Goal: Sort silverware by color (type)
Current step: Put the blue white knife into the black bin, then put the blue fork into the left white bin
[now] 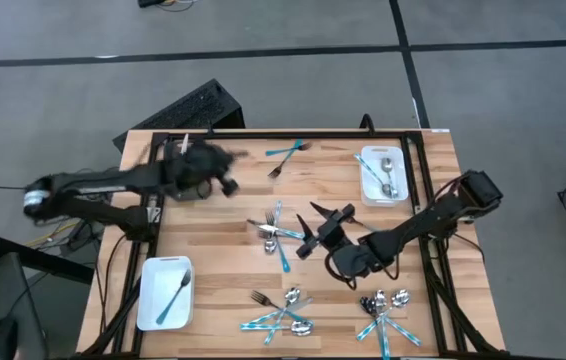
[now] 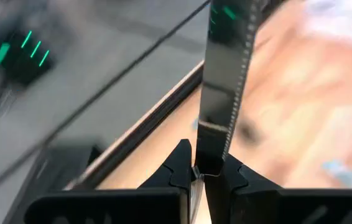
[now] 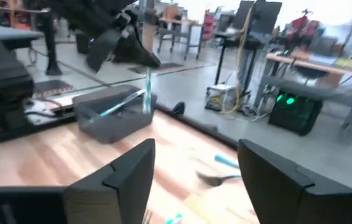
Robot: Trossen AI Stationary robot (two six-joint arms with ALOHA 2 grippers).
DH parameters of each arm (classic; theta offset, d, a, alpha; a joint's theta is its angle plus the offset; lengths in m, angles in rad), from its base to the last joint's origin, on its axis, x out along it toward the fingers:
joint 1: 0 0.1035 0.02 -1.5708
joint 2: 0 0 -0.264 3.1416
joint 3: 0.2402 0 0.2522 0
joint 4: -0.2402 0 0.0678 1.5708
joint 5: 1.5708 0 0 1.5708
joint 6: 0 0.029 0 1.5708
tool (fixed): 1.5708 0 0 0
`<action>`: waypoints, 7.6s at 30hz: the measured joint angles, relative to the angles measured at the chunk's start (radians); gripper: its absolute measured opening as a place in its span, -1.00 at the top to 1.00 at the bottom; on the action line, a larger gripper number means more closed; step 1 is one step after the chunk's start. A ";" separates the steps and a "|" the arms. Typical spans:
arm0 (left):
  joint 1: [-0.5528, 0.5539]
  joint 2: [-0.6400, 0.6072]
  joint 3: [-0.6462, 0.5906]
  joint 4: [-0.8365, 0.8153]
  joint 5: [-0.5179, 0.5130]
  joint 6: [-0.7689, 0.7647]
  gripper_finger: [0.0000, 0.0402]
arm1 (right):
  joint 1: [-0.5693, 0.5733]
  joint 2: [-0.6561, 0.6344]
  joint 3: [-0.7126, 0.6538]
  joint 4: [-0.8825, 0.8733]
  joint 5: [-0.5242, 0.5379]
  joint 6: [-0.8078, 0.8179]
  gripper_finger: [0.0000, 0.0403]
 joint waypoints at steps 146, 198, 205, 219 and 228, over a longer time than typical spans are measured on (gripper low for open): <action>-0.572 0.132 -0.302 0.410 -0.377 -0.545 0.09 | -0.518 0.109 0.116 -0.522 -0.862 -0.136 -0.29; -0.437 0.405 -0.301 0.545 -0.080 -0.538 0.09 | -0.401 -0.314 -0.149 -1.296 -1.134 0.156 -0.29; -0.435 0.405 -0.301 0.505 -0.093 -0.538 0.09 | -0.352 -0.258 -0.150 -1.317 -1.166 0.153 -0.29; -0.435 0.406 -0.301 0.412 -0.103 -0.605 0.09 | -0.432 -0.107 -0.202 -1.200 -1.165 0.111 -0.24; -0.476 0.406 -0.301 0.401 -0.096 -0.648 0.09 | -0.437 -0.078 -0.201 -1.158 -1.245 0.067 0.59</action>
